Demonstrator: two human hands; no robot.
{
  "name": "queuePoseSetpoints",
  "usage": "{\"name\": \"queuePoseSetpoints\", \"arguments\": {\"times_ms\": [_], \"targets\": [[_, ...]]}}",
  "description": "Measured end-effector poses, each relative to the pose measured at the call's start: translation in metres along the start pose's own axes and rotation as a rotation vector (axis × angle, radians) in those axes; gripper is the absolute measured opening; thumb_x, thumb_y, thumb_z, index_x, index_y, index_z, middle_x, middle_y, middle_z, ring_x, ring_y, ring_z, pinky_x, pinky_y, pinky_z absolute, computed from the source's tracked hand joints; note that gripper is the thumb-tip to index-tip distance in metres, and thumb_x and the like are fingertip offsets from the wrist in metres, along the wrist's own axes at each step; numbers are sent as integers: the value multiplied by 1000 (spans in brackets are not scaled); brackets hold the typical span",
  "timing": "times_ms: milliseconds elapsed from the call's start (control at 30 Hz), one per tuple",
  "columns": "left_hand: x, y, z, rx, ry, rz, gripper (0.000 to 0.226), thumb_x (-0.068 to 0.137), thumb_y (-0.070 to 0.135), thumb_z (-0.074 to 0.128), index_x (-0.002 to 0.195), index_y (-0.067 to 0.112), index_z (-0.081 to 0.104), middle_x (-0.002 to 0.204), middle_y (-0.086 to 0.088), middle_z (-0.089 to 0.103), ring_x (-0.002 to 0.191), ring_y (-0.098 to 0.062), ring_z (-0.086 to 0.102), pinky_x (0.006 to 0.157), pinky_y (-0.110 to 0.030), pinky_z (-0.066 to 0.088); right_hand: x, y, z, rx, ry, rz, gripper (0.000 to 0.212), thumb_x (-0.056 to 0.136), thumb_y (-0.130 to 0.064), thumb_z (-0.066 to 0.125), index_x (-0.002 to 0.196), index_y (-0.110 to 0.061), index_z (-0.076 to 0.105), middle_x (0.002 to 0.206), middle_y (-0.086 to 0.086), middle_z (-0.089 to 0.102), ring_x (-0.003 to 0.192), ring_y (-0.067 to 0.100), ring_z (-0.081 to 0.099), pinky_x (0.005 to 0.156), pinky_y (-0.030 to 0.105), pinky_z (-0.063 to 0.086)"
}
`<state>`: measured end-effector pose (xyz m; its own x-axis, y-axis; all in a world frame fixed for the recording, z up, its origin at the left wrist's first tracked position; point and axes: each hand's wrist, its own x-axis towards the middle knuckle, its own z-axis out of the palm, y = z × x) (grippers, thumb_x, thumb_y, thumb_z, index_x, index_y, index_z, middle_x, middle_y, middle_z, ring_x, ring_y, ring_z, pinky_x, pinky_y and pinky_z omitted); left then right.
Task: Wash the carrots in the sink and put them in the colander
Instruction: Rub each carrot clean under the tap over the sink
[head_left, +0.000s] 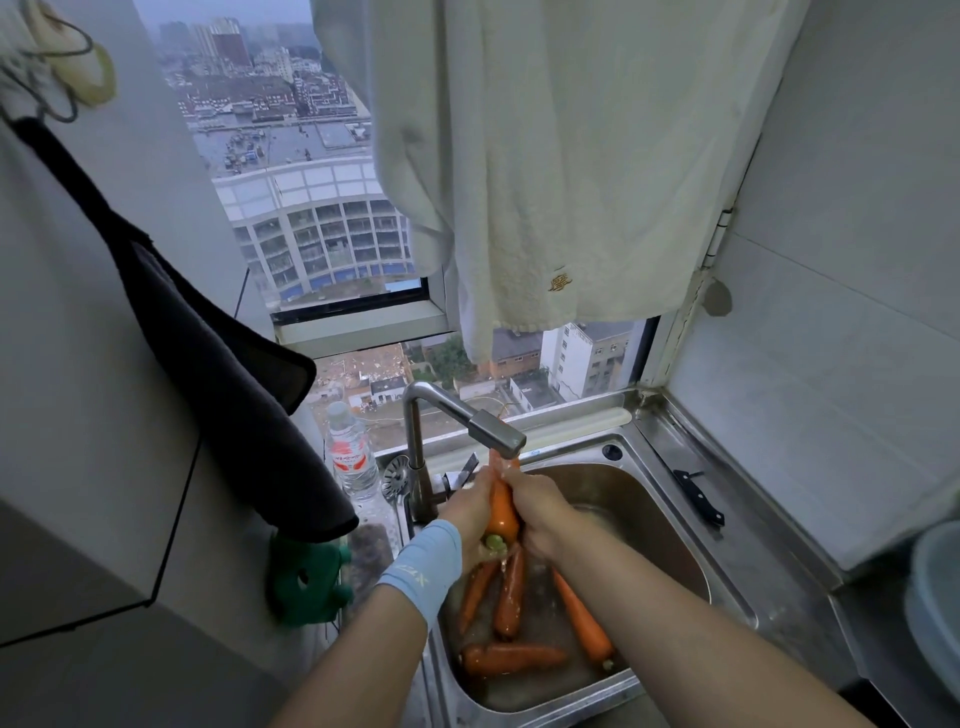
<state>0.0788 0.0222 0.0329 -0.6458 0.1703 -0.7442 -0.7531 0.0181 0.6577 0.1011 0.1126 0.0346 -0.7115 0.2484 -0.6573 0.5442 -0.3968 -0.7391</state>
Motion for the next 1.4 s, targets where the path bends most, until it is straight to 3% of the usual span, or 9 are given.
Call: {"name": "queuePoseSetpoints", "arguments": {"times_ms": [200,367,567,733,833,933,1067,1267,1400], "targets": [[-14,-4,4,62,-112,105,43,93,54,60,103,13,66,104,-18,69,108,-36,67,93,-52,57,6,-5,4,-45,137,-10,41,105,-45,48,93,-9,63,90,14,68,80,28,65,77,38,54],[-14,5,3,413,136,250,38,104,24,49,137,5,52,135,-19,59,121,-35,59,101,-38,49,0,-2,0,77,-23,38,31,100,-30,62,116,-4,66,111,22,72,99,36,70,86,48,58],[-20,5,2,154,-81,126,32,100,45,54,106,15,63,112,-19,69,107,-37,67,94,-53,56,2,-1,-11,130,-47,-5,34,103,-27,59,122,0,64,110,21,73,103,36,69,97,52,54],[-8,-4,-1,365,-70,323,23,103,42,47,104,30,66,104,-11,70,102,-35,68,93,-54,56,7,1,-3,51,92,-28,41,104,-38,57,115,0,63,99,19,71,88,33,69,84,48,58],[-4,-1,-2,461,89,387,34,103,32,41,84,25,68,107,-17,69,103,-37,65,97,-51,53,4,5,1,71,60,-28,33,105,-34,56,110,-1,61,98,17,70,86,28,68,72,41,57],[-6,5,-5,531,124,409,34,105,31,43,96,13,71,115,-19,68,108,-35,64,98,-41,52,1,2,3,122,41,-35,35,105,-28,57,119,4,60,101,18,70,85,27,69,67,38,56],[-14,3,0,400,-102,285,20,103,43,49,105,30,64,101,-6,68,97,-30,67,91,-48,58,3,-5,-3,127,74,-33,38,105,-29,56,121,6,60,95,17,69,83,29,67,79,45,55],[-9,9,-4,380,87,323,31,105,33,43,83,31,64,109,-14,67,105,-35,64,97,-53,53,-1,1,-5,141,-16,-12,23,106,-28,53,104,-6,57,99,14,66,88,28,66,92,48,52],[-10,5,-6,182,-120,208,20,104,31,51,114,26,67,111,-13,68,106,-35,65,94,-54,56,2,-8,-7,173,37,-41,27,105,-24,57,112,2,61,94,16,69,83,28,68,79,44,53]]}}
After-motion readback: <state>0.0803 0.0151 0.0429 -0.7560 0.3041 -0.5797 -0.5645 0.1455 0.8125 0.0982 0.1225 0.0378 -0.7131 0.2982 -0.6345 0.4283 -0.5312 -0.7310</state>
